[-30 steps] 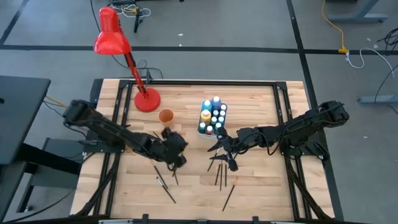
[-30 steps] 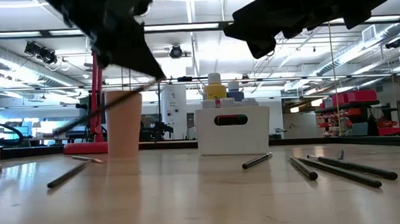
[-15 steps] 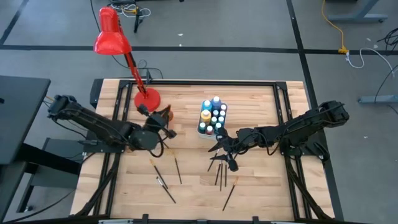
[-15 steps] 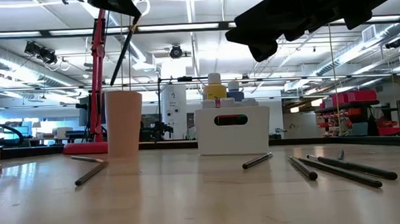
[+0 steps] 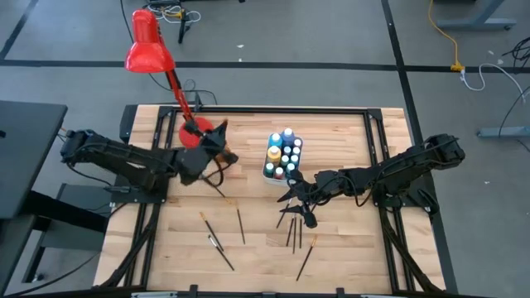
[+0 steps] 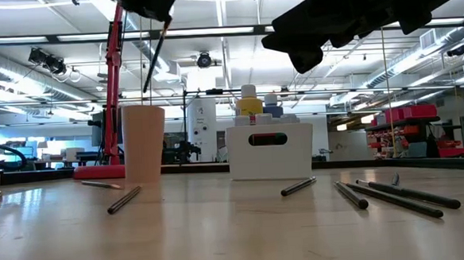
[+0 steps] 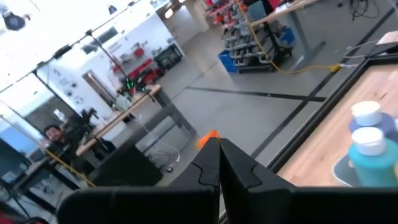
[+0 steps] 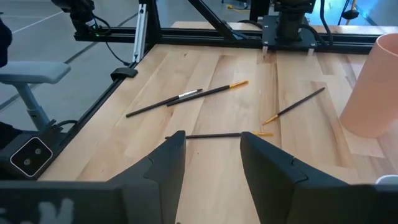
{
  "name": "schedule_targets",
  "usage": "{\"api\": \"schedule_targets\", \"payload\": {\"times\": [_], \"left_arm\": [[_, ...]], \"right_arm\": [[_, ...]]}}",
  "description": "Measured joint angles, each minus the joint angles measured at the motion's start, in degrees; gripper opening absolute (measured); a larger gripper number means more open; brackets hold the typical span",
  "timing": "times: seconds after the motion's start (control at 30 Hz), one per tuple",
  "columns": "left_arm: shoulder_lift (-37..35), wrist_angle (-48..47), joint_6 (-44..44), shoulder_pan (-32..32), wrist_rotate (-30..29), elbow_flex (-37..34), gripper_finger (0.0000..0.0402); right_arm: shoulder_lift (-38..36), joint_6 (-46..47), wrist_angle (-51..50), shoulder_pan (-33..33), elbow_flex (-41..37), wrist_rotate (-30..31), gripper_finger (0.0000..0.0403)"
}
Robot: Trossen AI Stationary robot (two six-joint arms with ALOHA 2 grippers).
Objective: Pick & Place Paint Supplies
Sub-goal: Put the yellow paint brush into the orange cup
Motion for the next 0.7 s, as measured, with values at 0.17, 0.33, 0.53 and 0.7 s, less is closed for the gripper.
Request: {"api": "schedule_targets", "payload": {"times": [0.17,0.33,0.53,0.7], "left_arm": [[0.77,-5.70,-8.51,5.82,5.54,0.01,0.0001],[3.63,-11.62,-15.48,8.05,6.89,0.05,0.0001],[11.03,-12.34,-20.85,8.09,7.87,-0.22,0.0005],[17.07,-13.56,-26.28,8.09,7.80,-0.16,0.0006]], "right_arm": [[0.00,0.00,0.00,0.00,0.00,-0.10,0.0157],[0.00,0.00,-0.67,0.02,0.00,-0.13,0.0157],[0.00,0.00,-1.84,0.68,0.00,-0.04,0.0157],[0.00,-0.02,-1.99,0.94,0.00,-0.06,0.0157]]}}
